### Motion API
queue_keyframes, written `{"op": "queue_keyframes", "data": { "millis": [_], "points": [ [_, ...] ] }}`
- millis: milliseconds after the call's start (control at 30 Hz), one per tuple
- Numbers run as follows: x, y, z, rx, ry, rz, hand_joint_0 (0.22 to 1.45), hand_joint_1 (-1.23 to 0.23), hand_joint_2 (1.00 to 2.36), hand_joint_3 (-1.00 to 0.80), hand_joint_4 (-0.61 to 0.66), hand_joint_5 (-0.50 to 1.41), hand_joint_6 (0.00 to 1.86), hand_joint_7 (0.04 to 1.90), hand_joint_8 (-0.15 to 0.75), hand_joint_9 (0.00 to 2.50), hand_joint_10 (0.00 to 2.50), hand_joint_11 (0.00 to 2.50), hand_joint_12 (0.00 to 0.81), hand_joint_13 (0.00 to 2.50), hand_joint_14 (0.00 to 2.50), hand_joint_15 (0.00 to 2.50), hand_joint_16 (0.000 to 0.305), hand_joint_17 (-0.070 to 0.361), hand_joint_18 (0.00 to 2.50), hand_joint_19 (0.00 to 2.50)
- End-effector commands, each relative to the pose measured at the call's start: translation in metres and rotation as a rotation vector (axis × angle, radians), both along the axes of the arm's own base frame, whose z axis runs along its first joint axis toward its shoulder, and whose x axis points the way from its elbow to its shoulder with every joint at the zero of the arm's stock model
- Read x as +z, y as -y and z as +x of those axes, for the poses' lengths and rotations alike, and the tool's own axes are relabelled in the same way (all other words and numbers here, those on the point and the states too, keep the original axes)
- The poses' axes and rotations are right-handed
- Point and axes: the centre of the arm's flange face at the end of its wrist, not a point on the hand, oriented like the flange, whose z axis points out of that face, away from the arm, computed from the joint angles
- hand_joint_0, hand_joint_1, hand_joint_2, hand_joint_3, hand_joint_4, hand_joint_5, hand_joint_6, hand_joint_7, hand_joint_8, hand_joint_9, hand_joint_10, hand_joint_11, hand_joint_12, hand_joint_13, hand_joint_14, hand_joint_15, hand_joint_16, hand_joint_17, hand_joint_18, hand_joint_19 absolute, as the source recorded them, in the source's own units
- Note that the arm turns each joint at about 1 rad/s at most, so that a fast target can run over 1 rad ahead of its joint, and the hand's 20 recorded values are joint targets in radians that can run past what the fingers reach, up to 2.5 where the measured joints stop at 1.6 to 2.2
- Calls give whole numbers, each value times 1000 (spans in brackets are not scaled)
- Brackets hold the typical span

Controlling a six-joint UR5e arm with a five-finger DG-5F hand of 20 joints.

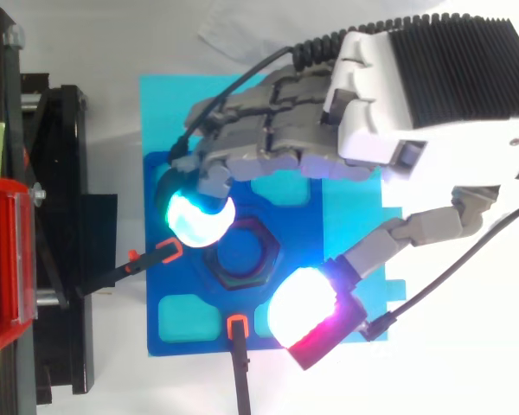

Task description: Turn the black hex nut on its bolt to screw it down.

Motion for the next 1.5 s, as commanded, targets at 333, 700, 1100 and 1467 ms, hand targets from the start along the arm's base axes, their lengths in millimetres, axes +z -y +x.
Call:
{"op": "queue_keyframes", "data": {
  "millis": [333,700,1100,1467],
  "points": [
    [-8,-7,16,-2,82,-145,447,-430,1000,-500,266,-172,503,995,290,442,10,295,373,435,3,68,62,140,520,377],
    [-15,-26,17,23,63,-206,459,-390,1000,-500,268,-139,502,1118,291,462,10,288,369,439,1,68,61,137,509,390],
    [-49,-37,25,42,26,-234,467,-376,1000,-500,262,-130,502,1145,288,467,12,287,365,441,3,73,60,136,511,394],
    [-47,-40,27,42,39,-250,471,-375,1000,-500,239,-111,501,1256,288,478,10,282,366,450,2,69,60,136,522,401]
  ]
}}
